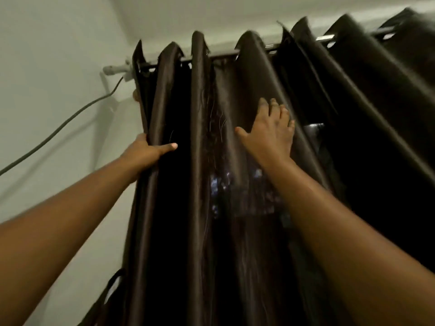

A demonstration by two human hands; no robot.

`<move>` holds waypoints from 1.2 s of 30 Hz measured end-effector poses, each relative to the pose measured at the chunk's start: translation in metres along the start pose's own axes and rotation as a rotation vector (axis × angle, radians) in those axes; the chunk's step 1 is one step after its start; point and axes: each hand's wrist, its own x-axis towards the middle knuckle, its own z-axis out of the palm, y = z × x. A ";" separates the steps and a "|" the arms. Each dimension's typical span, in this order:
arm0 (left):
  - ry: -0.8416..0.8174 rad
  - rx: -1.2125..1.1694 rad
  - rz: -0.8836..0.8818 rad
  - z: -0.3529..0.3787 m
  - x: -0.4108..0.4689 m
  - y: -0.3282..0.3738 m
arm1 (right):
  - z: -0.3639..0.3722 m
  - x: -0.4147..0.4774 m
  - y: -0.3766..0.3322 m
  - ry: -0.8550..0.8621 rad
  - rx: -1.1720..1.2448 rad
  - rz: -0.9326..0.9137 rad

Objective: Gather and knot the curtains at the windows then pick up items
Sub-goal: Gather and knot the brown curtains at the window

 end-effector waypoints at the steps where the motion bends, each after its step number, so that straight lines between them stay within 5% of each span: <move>1: 0.018 0.009 0.013 0.001 0.019 0.010 | -0.001 0.027 0.007 -0.065 -0.031 0.076; 5: 0.085 -0.024 0.002 0.016 0.065 0.031 | -0.003 0.092 0.035 -0.217 0.085 0.376; 8: 0.085 0.081 -0.003 0.030 0.070 0.034 | 0.005 0.103 0.041 -0.208 0.086 0.431; 13: 0.122 0.011 0.100 0.052 0.069 0.045 | 0.023 0.099 0.026 -0.269 0.096 0.212; 17: 0.014 -0.169 0.301 0.063 0.056 0.083 | 0.041 0.094 -0.038 -0.400 0.421 -0.113; 21: 0.083 -0.458 0.088 0.033 0.055 0.077 | 0.060 0.086 -0.083 -0.592 0.474 -0.272; 24: -0.063 -0.572 -0.001 0.026 0.041 0.060 | 0.053 0.067 -0.076 -0.715 0.436 -0.329; 26: -0.180 -0.514 0.010 0.031 0.036 0.055 | 0.045 0.065 -0.061 -0.476 0.535 -0.338; 29: -0.249 -0.384 0.043 0.033 0.042 0.051 | 0.019 0.066 -0.025 0.264 0.399 -0.191; 30: -0.249 -0.346 0.076 0.030 0.043 0.049 | 0.015 0.073 -0.010 0.318 0.358 -0.038; 33: -0.223 -0.321 0.098 0.023 0.072 0.032 | 0.028 0.113 0.039 -0.086 0.648 0.472; 36: -0.278 -0.370 0.121 0.015 0.047 0.040 | 0.045 0.122 0.061 -0.439 0.871 0.569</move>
